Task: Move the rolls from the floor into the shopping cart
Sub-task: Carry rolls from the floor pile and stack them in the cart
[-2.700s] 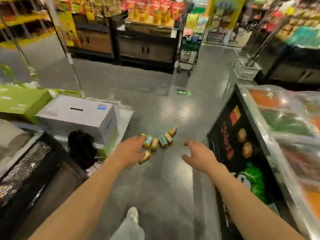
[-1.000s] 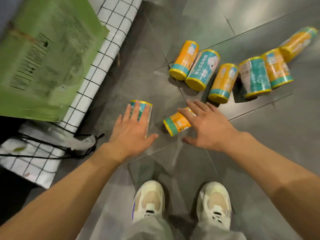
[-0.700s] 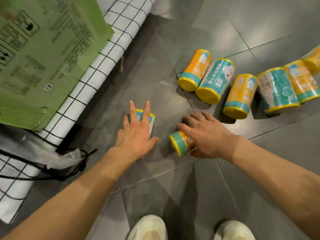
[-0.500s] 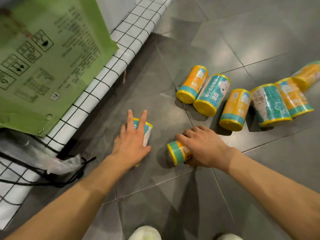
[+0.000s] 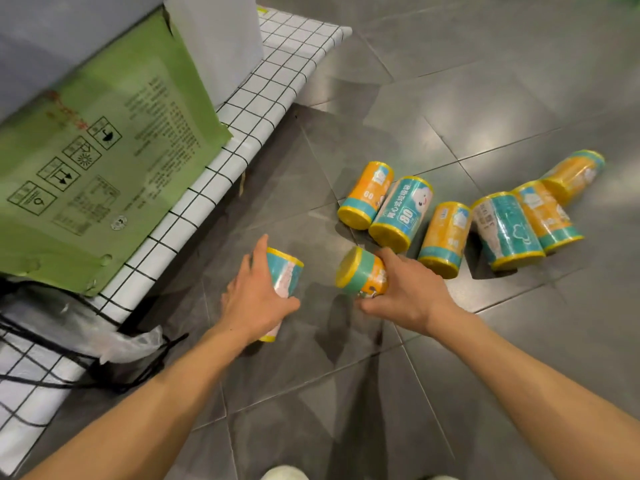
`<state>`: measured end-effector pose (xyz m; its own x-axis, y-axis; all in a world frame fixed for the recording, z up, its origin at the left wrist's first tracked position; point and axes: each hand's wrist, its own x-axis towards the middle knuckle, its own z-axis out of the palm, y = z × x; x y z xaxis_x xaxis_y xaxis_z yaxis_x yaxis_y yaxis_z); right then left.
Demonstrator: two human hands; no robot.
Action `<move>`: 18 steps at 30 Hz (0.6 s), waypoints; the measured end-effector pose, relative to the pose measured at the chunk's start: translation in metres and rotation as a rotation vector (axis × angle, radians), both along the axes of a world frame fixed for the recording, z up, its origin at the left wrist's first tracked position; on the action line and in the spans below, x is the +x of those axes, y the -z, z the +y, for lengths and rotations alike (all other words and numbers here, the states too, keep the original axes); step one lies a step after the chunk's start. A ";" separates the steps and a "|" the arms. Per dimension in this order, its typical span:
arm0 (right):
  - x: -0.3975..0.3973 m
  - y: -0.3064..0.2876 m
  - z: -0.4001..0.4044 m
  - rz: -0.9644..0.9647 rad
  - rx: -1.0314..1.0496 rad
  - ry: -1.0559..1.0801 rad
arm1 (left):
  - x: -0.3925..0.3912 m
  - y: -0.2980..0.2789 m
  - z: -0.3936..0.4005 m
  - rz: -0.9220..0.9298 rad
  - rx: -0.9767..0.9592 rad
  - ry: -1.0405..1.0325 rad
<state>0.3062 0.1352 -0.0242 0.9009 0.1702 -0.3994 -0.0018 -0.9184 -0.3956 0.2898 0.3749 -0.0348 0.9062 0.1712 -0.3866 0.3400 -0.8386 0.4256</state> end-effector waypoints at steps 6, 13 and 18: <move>-0.009 -0.091 0.003 0.007 0.503 0.457 | 0.005 -0.103 -0.022 -0.144 -0.326 -0.163; -0.027 -0.343 0.026 0.040 0.706 0.587 | -0.024 -0.369 -0.017 -0.173 -0.558 -0.292; -0.034 -0.589 0.062 0.069 0.837 0.564 | -0.057 -0.609 -0.001 -0.265 -0.672 -0.349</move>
<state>0.2726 0.1967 0.5651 0.9157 -0.0241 -0.4012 -0.3973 -0.2041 -0.8947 0.2332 0.3740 0.5742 0.9194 0.2686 -0.2874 0.3525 -0.2382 0.9050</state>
